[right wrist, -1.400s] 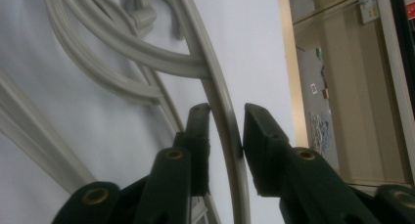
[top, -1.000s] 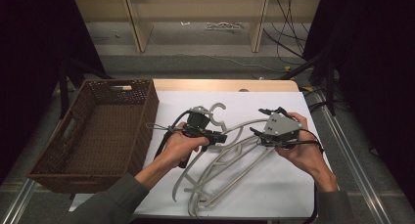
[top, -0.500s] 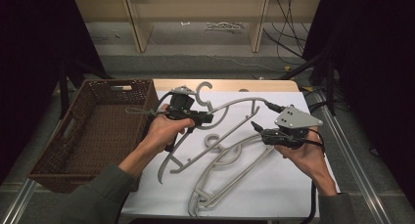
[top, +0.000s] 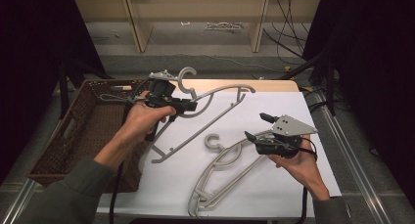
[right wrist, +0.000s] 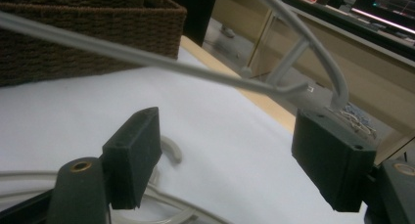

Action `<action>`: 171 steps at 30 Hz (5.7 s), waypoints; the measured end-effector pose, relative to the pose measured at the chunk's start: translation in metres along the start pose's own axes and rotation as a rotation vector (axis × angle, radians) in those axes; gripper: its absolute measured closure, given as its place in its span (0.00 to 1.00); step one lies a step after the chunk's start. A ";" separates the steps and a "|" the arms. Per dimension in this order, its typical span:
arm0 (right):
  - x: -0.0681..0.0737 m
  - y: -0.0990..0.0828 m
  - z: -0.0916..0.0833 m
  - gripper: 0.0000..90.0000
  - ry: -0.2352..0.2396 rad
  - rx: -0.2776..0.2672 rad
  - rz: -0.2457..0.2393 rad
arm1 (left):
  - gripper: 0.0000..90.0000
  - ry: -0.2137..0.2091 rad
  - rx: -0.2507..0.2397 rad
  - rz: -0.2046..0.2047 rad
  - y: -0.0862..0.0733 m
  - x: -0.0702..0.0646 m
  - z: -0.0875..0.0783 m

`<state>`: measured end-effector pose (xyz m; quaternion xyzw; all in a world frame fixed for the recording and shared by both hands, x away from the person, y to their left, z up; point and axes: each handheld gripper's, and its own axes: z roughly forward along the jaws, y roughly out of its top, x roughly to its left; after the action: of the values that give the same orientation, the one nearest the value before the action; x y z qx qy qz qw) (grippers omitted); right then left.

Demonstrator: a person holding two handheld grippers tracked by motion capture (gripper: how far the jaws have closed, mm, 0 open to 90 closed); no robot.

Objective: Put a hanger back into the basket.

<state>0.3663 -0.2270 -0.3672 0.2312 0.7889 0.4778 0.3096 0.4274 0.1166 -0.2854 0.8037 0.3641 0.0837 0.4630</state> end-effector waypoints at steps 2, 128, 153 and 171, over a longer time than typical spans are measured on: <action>0.003 -0.002 0.003 0.31 0.000 0.005 0.003 | 0.88 0.022 0.007 0.024 0.003 0.004 -0.010; 0.038 -0.044 0.020 0.25 0.075 0.099 0.052 | 0.38 0.521 -0.007 -0.220 -0.148 0.167 -0.133; 0.039 -0.046 0.019 0.25 0.056 0.047 0.118 | 0.22 0.078 -0.300 -0.029 -0.170 -0.006 -0.043; 0.042 -0.048 0.023 0.24 0.086 0.055 0.098 | 0.19 0.103 -0.308 0.064 -0.199 -0.025 -0.021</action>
<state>0.3496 -0.2063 -0.4294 0.2573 0.8021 0.4798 0.2452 0.2983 0.1753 -0.4286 0.7290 0.3445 0.1944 0.5587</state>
